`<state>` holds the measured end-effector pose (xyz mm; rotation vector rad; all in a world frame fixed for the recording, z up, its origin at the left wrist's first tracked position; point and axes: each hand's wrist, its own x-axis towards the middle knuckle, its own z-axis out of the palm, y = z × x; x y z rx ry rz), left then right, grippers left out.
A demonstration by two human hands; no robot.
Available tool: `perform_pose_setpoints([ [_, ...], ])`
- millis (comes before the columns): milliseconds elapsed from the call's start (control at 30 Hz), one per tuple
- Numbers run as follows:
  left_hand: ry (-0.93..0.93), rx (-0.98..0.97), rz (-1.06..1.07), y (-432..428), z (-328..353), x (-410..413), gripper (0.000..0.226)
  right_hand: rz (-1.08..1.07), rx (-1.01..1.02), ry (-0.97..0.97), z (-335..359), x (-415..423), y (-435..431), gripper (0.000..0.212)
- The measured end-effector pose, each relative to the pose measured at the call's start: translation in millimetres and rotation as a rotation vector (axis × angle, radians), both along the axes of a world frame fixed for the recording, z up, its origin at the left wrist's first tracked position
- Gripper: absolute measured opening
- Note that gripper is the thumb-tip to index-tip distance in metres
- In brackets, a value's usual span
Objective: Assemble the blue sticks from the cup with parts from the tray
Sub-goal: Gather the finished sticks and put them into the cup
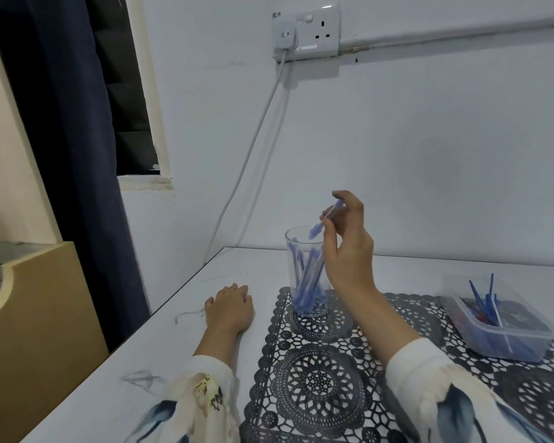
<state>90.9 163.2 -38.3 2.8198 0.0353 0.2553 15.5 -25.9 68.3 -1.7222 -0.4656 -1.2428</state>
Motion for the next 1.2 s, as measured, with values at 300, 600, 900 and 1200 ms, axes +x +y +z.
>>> perform_pose_setpoints([
  [300,-0.006,-0.017,-0.002,0,1,-1,0.043,-0.258,-0.33,0.07,-39,25,-6,0.039],
  [600,-0.052,-0.066,0.008,-2,5,-6,0.034,-0.39,-0.461,0.051,-65,15,-9,0.042],
  [900,-0.319,-0.681,-0.11,-58,31,-37,0.033,-0.328,-0.423,-0.042,-71,-34,-55,0.024],
  [1200,-0.151,-0.799,-0.2,-109,12,-67,0.075,-0.477,-0.172,0.095,-72,-73,-108,0.03],
])
